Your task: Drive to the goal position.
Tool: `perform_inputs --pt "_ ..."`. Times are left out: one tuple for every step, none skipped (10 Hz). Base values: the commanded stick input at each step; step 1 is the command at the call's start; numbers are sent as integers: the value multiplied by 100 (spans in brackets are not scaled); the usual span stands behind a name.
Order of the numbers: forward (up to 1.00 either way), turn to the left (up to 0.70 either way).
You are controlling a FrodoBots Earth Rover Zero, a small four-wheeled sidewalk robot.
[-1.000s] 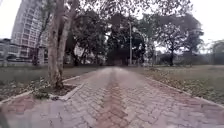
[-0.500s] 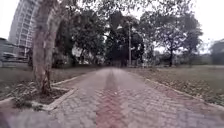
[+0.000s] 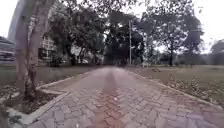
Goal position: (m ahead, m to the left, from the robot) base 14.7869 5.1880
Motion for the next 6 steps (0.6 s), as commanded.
perform_inputs --pt "70 0" --pt "70 0" --pt "70 0" --pt "70 0" --pt "70 0" --pt "70 0"
